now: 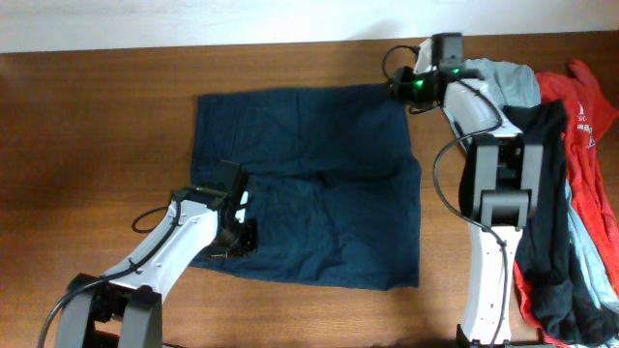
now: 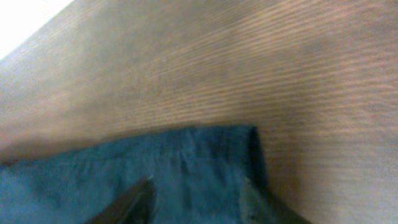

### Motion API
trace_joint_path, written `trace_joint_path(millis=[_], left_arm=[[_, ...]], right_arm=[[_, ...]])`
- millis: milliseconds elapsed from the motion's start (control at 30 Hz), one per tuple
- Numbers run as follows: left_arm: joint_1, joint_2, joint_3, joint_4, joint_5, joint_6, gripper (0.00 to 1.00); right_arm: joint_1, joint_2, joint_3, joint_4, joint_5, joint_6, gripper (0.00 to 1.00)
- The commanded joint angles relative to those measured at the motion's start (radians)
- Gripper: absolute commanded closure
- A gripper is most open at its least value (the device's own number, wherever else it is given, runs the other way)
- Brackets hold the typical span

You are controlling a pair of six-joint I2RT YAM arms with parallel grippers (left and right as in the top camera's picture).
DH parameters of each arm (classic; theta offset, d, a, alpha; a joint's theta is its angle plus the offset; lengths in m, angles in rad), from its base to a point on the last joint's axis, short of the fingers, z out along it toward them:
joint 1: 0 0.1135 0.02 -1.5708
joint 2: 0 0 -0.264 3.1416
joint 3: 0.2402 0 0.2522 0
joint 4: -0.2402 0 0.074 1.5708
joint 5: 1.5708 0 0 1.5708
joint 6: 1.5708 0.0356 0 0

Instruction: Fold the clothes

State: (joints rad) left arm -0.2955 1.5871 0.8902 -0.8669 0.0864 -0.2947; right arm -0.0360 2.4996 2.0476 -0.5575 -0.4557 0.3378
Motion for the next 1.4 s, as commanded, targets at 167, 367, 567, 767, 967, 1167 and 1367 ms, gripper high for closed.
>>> trace_joint_path(millis=[167, 367, 567, 767, 967, 1167, 1367], left_arm=[[-0.005, 0.006, 0.010, -0.002, -0.002, 0.013, 0.90], [-0.005, 0.006, 0.010, -0.001, -0.024, 0.013, 0.90], [-0.005, 0.006, 0.009, 0.002, -0.024, 0.013, 0.90], [-0.005, 0.006, 0.008, 0.002, -0.024, 0.013, 0.90], [-0.005, 0.006, -0.001, 0.003, -0.024, 0.012, 0.90], [-0.005, 0.007, -0.006, 0.006, -0.024, 0.012, 0.90], [-0.005, 0.008, -0.006, 0.006, -0.031, 0.013, 0.90]], right_arm=[[-0.037, 0.011, 0.113, -0.224, 0.024, -0.177, 0.36], [0.000, 0.013, 0.032, -0.198, 0.049, -0.189, 0.44], [0.042, 0.013, 0.016, -0.198, 0.048, -0.196, 0.64], [0.035, 0.013, 0.017, -0.097, 0.117, -0.198, 0.96], [-0.001, 0.013, 0.024, 0.213, 0.098, -0.096, 0.96], [0.005, 0.013, 0.024, 0.239, 0.163, -0.097, 0.41], [-0.053, -0.006, 0.029, 0.145, 0.029, -0.097, 0.18]])
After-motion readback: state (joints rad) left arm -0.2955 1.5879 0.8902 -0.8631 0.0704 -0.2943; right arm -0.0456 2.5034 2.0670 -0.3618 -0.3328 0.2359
